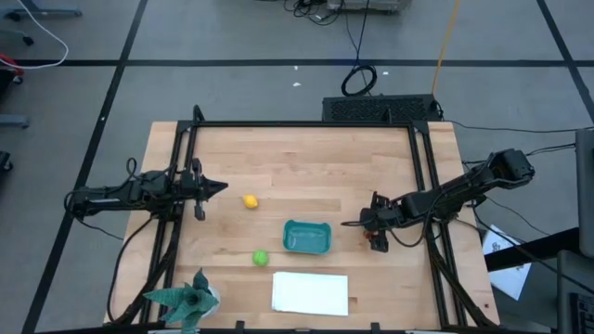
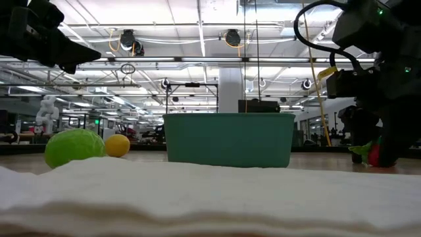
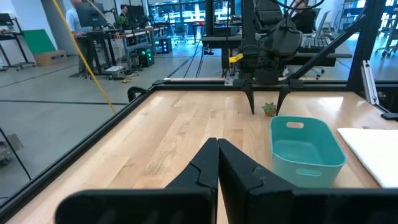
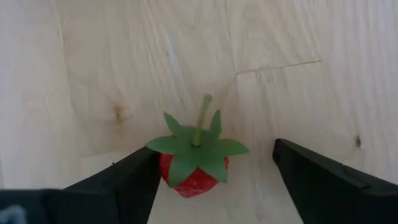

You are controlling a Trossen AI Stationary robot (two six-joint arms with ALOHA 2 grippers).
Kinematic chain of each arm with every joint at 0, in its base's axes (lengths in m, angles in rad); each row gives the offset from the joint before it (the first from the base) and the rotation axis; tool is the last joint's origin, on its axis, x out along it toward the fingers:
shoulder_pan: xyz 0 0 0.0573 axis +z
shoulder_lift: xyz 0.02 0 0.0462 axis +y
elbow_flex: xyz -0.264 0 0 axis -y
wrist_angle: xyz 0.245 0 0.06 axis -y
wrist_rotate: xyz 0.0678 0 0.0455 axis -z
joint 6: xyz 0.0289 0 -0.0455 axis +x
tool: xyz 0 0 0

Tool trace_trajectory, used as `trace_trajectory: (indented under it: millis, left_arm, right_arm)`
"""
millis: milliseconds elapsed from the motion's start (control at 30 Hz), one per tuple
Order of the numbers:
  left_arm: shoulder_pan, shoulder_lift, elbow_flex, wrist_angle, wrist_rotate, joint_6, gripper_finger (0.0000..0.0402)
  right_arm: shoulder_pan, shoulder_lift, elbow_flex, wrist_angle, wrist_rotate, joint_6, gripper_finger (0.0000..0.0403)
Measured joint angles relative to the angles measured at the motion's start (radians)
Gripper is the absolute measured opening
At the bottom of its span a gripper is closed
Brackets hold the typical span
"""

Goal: Pick and placing Produce into tupperware
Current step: Put the strawberry into the green bin

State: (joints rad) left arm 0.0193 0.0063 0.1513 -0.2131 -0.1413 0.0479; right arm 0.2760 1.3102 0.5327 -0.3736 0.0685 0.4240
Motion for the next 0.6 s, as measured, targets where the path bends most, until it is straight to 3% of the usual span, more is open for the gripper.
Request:
trace_trajectory:
  millis: [333, 600]
  left_arm:
    - [0.0, 0.0, 0.0, 0.0, 0.0, 0.0, 0.0005]
    - [0.0, 0.0, 0.0, 0.0, 0.0, 0.0, 0.0005]
  right_arm:
    - [-0.001, -0.01, 0.004, -0.006, -0.011, -0.021, 0.0226]
    - [0.001, -0.012, 0.102, -0.099, -0.095, -0.052, 0.019]
